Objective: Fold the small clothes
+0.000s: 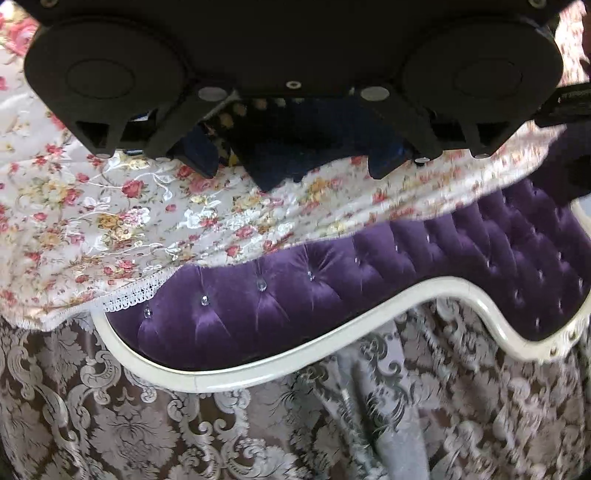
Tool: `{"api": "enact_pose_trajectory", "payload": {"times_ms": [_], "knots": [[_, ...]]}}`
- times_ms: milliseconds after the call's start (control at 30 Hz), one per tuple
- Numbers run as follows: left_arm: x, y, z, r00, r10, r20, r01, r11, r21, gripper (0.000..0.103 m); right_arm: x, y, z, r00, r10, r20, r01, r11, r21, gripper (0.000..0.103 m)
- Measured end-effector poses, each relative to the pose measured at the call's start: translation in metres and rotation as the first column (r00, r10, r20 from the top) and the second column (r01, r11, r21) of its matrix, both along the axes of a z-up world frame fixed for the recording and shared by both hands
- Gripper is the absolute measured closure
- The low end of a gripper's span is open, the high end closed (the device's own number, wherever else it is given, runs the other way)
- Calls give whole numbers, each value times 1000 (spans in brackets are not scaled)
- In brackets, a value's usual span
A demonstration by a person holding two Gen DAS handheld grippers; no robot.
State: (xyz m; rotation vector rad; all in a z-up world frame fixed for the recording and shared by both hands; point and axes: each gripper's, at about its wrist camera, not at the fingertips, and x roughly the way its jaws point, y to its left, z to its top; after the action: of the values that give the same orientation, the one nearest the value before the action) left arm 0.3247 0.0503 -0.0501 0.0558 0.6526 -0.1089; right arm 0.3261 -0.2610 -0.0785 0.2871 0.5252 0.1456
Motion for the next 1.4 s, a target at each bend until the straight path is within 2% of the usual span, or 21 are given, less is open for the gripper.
{"api": "enact_pose_trajectory", "payload": {"times_ms": [133,300,400,533,800,867,1067,1400], "knots": [[1,-5,-10,999,-18,-34,19,999,28,43,-6,20,-8,996,65,-59,-72,991,-109,13],[6,-4,-32,995,-17,-98,25,997,79,43,-12,47,-31,985,104,-134,-140,944,-298,13],[4,-1,-41,995,-22,-94,32,994,108,34,-15,49,-48,982,81,-169,-140,919,-369,14],[8,6,-46,992,6,-125,1,999,54,27,-21,44,-53,988,82,-135,-126,921,-369,13],[20,23,-55,976,65,-206,-75,996,-40,5,-20,47,-54,989,66,-130,-109,925,-364,11],[20,27,-58,975,73,-209,-89,994,-67,4,-21,48,-56,990,59,-125,-102,924,-368,11],[19,21,-61,977,92,-193,-102,994,-40,0,-24,51,-57,992,50,-119,-92,922,-377,11],[16,24,-65,983,95,-159,-105,993,-58,0,-27,54,-57,993,29,-112,-70,918,-390,11]]}}
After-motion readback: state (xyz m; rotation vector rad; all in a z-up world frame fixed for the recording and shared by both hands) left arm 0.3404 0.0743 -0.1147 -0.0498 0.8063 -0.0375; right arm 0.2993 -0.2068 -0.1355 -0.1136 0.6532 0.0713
